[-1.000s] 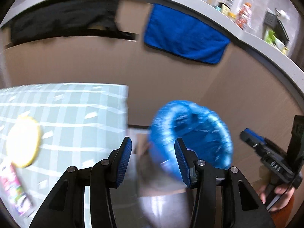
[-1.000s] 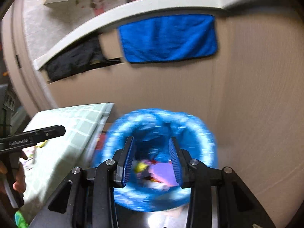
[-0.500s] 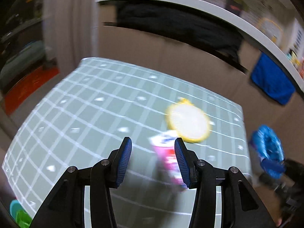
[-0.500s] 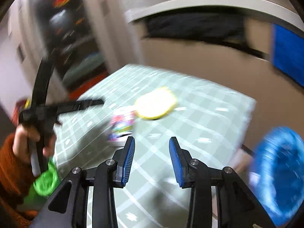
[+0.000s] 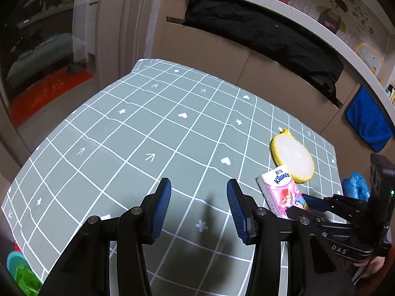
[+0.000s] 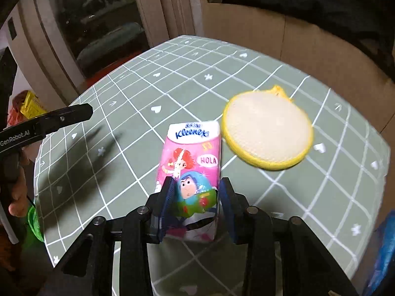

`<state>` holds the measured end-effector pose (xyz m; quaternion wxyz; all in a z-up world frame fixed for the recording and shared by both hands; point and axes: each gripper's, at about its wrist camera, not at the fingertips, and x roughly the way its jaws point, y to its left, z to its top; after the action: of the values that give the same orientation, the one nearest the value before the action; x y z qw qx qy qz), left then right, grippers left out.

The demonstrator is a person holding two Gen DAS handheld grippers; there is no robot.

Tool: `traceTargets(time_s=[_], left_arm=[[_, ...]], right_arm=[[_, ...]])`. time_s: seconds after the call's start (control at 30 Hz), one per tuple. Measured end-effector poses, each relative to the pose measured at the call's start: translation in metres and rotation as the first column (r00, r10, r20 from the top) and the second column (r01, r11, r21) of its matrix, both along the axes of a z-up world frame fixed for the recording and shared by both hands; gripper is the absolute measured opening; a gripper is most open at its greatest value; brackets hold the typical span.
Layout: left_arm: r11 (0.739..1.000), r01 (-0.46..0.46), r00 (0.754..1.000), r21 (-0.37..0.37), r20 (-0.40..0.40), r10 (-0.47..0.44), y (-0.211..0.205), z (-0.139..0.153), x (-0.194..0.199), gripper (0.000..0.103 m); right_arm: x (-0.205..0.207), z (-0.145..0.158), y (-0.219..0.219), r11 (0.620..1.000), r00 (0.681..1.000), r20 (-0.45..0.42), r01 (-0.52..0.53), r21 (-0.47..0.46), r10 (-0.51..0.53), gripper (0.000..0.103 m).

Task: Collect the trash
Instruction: 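Grasp the pink Kleenex pack with the right gripper while the left gripper grasps the yellow scrubber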

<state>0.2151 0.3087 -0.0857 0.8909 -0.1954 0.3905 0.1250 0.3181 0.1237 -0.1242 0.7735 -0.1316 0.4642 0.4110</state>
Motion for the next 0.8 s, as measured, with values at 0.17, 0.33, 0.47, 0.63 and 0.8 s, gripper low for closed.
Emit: traceTargets(time_s=[0.17,0.33,0.47,0.63,0.8], left_arm=[[1.000,0.002,1.000,-0.005,-0.007,-0.002,0.002,-0.003,0.005,0.048],[1.000,0.020,1.000,-0.009,0.000,-0.020,-0.008,0.000,0.011,0.048],[0.998,0.069,0.998,-0.001,-0.003,-0.069,-0.026,0.003,0.021,0.048],[0.986,0.162,0.987,-0.035,-0.001,-0.163,-0.052,0.004,0.043,0.048],[0.943,0.287,0.958,-0.167,0.018,-0.288,-0.066,-0.005,0.090,0.048]], right_arm=[[0.007,-0.009,-0.002,0.996,0.995,-0.095,0.039,0.078,-0.032,0.048],[0.000,-0.001,-0.001,0.997,0.998,-0.062,-0.012,0.081,0.017,0.017],[-0.012,0.016,-0.023,0.994,0.999,-0.005,-0.036,0.107,0.037,0.014],[-0.008,0.039,-0.086,0.987,0.996,0.041,0.076,0.144,-0.083,0.014],[0.004,0.045,-0.142,0.968,0.958,0.148,0.233,0.089,-0.244,0.014]])
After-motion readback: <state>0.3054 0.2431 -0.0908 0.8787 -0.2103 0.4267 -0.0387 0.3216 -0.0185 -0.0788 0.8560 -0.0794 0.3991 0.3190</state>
